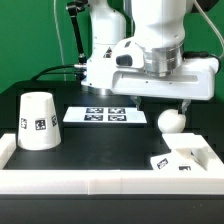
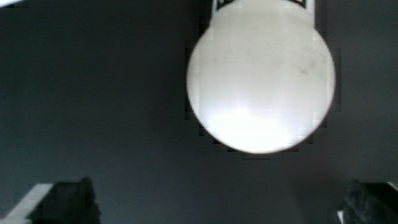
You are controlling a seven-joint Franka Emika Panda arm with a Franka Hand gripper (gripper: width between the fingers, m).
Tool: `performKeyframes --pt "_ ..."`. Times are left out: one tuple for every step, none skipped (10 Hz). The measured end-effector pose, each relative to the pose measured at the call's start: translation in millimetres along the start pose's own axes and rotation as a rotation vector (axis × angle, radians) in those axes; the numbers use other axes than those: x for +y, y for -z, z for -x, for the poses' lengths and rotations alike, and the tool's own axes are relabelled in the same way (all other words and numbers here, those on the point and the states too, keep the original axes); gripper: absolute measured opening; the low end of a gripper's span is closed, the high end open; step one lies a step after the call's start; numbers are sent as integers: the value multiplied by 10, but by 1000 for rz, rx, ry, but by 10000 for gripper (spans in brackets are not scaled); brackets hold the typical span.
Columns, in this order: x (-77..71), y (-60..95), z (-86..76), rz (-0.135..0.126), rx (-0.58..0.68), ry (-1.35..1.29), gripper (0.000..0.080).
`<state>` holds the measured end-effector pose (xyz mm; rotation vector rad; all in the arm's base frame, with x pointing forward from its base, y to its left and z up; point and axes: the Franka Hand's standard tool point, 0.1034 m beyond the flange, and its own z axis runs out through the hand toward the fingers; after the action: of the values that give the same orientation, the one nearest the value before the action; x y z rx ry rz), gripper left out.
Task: Assemble lamp
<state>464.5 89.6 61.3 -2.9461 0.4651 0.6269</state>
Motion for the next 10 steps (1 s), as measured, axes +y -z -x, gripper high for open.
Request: performKeyframes --pt "-12 12 7 -1 -36 17 699" --pt "-33 5 87 -17 -115 53 699" --pt "-75 -21 127 -43 -187 72 699" --pt "-56 -35 140 -39 -260 68 699" --pt "-46 -50 136 -34 -323 67 699" --pt "-69 -63 81 -38 -301 67 699" --pt "-117 -102 114 -29 -294 43 699" --pt "-165 -137 152 -20 -299 46 699" --pt "-174 -167 162 -18 -304 46 699" --pt "-171 -196 162 -16 -307 45 699"
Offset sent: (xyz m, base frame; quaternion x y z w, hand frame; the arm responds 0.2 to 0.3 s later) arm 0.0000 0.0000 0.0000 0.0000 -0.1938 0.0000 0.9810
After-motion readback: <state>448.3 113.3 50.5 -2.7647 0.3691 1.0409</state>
